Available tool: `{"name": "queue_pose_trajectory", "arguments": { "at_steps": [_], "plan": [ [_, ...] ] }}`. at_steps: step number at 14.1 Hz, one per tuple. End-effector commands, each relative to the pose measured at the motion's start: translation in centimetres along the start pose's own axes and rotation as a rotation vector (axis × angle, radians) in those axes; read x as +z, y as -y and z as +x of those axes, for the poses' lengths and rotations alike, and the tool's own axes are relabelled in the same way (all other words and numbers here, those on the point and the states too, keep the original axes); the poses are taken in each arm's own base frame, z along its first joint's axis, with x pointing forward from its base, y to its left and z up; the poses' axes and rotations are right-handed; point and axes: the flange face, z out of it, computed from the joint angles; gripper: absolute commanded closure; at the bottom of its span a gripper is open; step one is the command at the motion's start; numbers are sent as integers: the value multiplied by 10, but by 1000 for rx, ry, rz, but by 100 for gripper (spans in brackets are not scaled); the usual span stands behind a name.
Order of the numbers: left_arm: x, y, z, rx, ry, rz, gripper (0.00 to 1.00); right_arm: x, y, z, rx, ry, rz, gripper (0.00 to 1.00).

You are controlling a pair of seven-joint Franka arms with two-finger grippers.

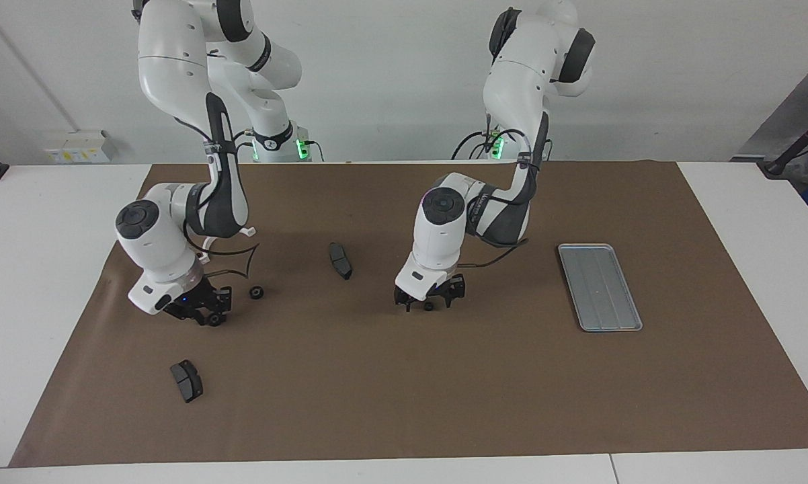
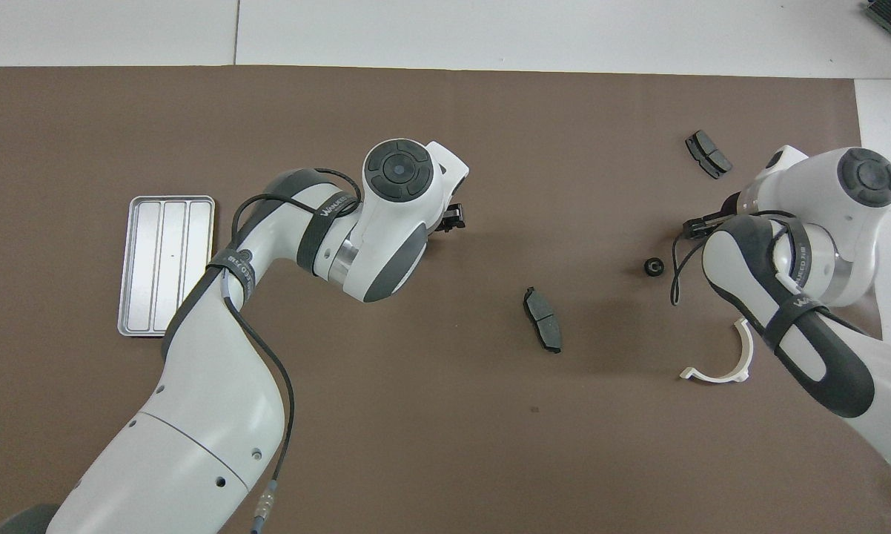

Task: Pick bearing gear from pile to tray
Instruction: 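Grasp the gear with the left gripper while the right gripper grasps another gear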

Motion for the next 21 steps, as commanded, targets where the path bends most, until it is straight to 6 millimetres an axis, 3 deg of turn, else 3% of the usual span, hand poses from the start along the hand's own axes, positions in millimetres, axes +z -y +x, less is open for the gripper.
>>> {"name": "queue_pose_trajectory", "arguments": {
  "at_steps": [1,5,6,7,9,14,18,21],
  "plan": [
    [16,8,-4,16,-37,9,0,4,5,-2,-3,-6,22,58],
    [23,9,-10,34,-44,5,0,4,8,-2,9,3,25,58],
    [23,9,-10,39,-41,8,5,4,8,-2,9,3,25,58],
    [23,8,-11,44,-39,11,8,4,8,-2,9,3,25,67],
    [22,9,-10,64,-34,15,13,5,8,-2,11,4,26,100],
    [19,9,-13,128,-6,35,28,-5,10,2,7,12,30,100],
    [12,9,-17,154,28,57,45,-51,13,7,87,-2,32,100],
    [12,7,-21,161,38,61,53,-67,27,8,94,6,37,100]
  ]
}}
